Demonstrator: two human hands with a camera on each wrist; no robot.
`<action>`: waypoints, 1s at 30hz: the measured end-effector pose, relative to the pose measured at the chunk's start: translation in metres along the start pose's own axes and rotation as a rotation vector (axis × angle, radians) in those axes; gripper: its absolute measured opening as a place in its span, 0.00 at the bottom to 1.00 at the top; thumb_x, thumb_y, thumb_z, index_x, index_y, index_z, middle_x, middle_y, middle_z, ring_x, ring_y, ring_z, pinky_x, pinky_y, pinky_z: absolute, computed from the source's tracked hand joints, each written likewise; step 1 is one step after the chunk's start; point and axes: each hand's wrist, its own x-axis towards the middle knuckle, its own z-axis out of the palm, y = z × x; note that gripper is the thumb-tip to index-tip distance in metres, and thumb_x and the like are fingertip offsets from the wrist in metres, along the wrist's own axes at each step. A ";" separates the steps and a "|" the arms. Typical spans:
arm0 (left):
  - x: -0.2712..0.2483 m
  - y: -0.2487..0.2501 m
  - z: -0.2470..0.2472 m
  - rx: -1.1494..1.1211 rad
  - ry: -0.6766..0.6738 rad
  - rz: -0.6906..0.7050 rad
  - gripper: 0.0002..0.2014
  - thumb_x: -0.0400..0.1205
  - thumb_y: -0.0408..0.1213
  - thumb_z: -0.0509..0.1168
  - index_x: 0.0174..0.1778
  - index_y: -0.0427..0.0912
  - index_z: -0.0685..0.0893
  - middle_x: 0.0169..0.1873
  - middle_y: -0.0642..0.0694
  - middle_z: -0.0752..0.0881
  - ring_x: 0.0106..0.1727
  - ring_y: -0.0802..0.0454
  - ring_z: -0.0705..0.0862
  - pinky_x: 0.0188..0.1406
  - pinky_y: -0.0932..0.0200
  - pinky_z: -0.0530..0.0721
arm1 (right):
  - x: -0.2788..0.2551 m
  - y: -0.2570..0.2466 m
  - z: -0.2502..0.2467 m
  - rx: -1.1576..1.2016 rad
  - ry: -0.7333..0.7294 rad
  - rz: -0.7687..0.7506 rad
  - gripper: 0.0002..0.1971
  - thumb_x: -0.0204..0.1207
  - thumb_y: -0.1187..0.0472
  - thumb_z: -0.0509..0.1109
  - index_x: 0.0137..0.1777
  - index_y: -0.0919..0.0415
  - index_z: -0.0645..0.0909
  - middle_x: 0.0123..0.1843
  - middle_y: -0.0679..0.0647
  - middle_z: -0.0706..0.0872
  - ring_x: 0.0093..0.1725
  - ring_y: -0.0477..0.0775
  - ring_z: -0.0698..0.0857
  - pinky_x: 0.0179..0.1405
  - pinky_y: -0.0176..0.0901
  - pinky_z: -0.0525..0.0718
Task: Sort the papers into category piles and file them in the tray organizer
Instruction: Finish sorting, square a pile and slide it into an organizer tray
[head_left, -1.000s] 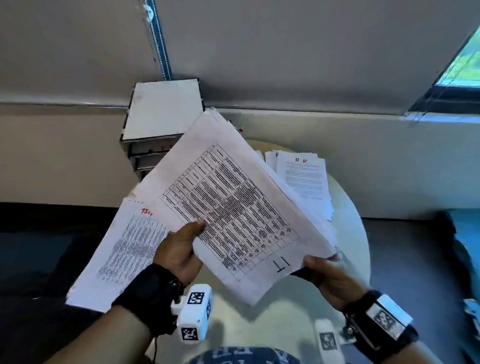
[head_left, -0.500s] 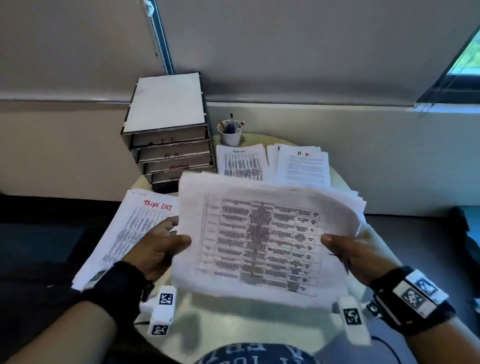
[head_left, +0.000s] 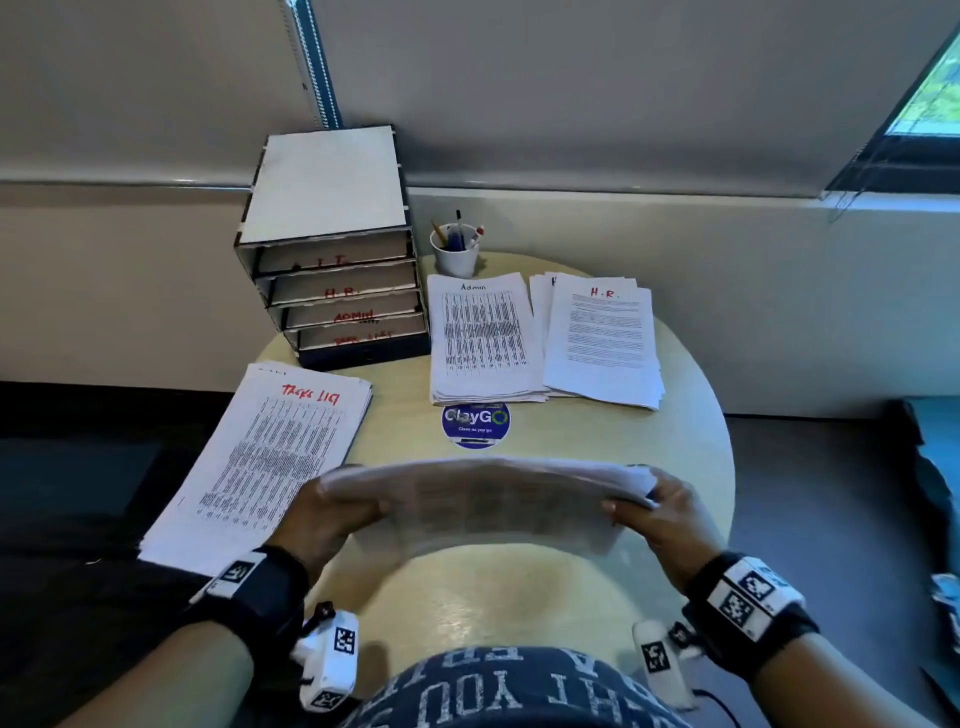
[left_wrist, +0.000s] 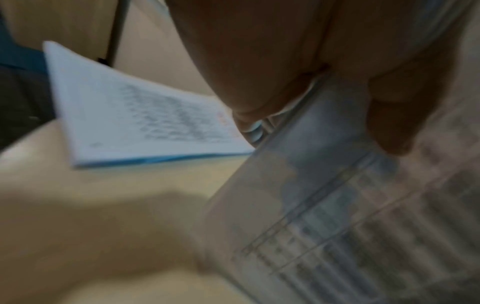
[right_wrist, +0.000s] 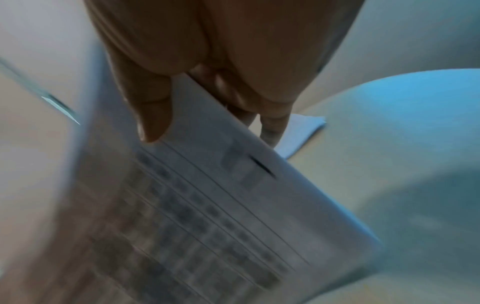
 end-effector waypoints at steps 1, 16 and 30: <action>-0.001 -0.009 0.001 0.009 0.010 -0.043 0.23 0.55 0.40 0.77 0.46 0.35 0.91 0.43 0.33 0.92 0.44 0.44 0.88 0.47 0.45 0.87 | -0.001 0.009 0.004 0.043 0.035 0.071 0.14 0.65 0.76 0.77 0.45 0.58 0.90 0.41 0.52 0.92 0.47 0.57 0.87 0.43 0.37 0.85; 0.016 -0.016 0.008 0.125 0.053 0.018 0.13 0.64 0.35 0.71 0.44 0.48 0.91 0.38 0.48 0.91 0.42 0.51 0.86 0.43 0.58 0.81 | 0.017 -0.018 0.002 -0.714 0.007 0.017 0.11 0.68 0.64 0.73 0.45 0.46 0.86 0.41 0.41 0.88 0.41 0.40 0.83 0.36 0.29 0.79; 0.041 0.108 0.028 -0.115 0.191 0.168 0.38 0.65 0.40 0.82 0.71 0.45 0.75 0.61 0.43 0.85 0.59 0.49 0.85 0.59 0.47 0.82 | 0.064 -0.095 0.013 -0.073 -0.118 0.077 0.10 0.68 0.71 0.79 0.48 0.69 0.86 0.45 0.70 0.90 0.40 0.62 0.86 0.48 0.64 0.86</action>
